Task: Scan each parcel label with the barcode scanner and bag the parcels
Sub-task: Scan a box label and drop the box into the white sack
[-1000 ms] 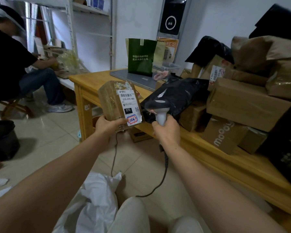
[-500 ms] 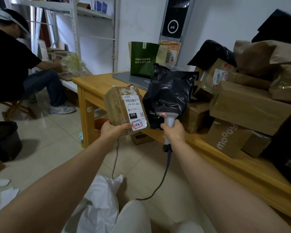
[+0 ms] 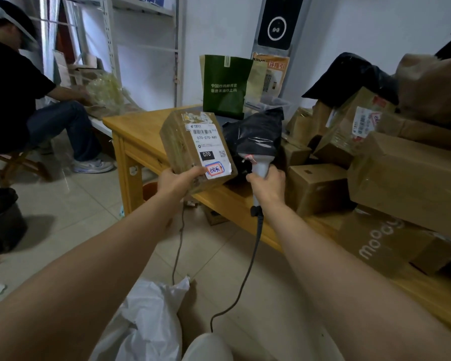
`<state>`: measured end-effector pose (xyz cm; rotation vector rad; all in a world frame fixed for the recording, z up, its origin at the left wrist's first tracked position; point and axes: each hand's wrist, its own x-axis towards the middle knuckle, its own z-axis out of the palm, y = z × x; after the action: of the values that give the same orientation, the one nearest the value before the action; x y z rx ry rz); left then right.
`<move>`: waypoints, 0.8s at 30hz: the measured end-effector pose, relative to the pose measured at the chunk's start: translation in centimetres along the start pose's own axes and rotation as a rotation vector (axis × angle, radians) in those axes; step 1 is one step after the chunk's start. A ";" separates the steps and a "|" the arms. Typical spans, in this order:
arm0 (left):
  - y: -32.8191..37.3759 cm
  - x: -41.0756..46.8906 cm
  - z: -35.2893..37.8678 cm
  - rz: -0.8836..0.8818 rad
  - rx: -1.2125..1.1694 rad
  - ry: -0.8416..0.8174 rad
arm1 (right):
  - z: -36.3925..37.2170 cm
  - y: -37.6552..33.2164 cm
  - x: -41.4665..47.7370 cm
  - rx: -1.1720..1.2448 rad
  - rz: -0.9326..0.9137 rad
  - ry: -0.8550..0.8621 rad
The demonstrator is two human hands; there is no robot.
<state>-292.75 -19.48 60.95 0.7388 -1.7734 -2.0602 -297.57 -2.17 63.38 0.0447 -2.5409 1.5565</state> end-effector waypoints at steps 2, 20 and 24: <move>-0.1 0.0 -0.5 -0.007 -0.035 0.000 | 0.0 0.8 -0.7 0.126 0.055 -0.016; -4.2 -5.7 -7.7 0.051 0.074 -0.016 | -1.8 -0.3 -11.2 0.442 0.226 -0.490; -5.7 -6.4 -10.8 0.019 0.101 0.009 | -0.2 -1.2 -13.9 0.438 0.214 -0.564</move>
<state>-280.81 -23.68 55.50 0.7551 -1.8841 -1.9632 -283.68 -3.40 62.38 0.3149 -2.5797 2.4592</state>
